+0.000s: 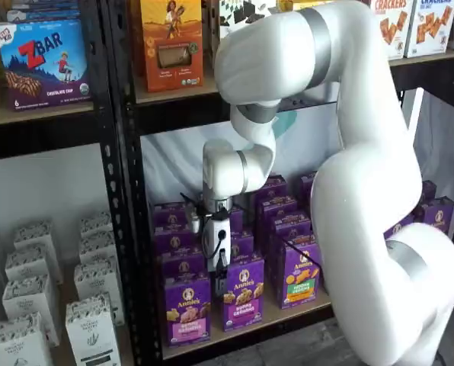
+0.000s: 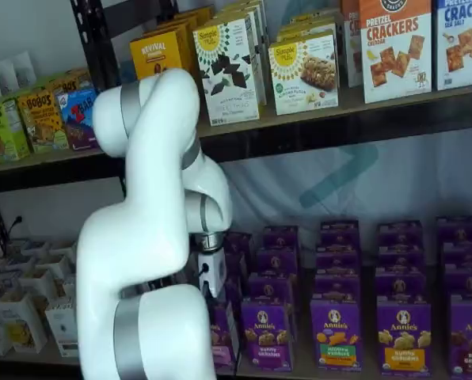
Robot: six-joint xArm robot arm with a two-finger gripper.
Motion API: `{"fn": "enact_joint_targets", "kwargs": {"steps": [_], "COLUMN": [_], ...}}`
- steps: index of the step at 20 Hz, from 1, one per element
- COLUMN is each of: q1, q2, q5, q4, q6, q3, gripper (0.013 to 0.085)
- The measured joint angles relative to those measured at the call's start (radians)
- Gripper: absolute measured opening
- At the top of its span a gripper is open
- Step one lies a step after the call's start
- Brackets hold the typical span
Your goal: Pick up the purple box with a pink patch in the middle, on the bottom shelf, the first box from the left
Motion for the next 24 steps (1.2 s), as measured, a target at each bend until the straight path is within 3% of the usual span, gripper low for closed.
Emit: {"fn": "enact_joint_targets", "kwargs": {"steps": [3,11,16,19,24], "q1": [0.013,0.026,0.039,0.039,0.027], "q2": [0.008,0.052,0.081,0.107,0.146], "q5": [-0.149,-0.210,-0.257,-0.265,-0.251], "q4": [0.088,0.142,0.245,0.247,0.207], "q6": [-0.075,-0.115,-0.199,-0.200,-0.171], "q3": [0.040,0.016,-0.008,-0.039,-0.095], "gripper": [0.0850,0.0850,0.0850,0.0850,0.0850]}}
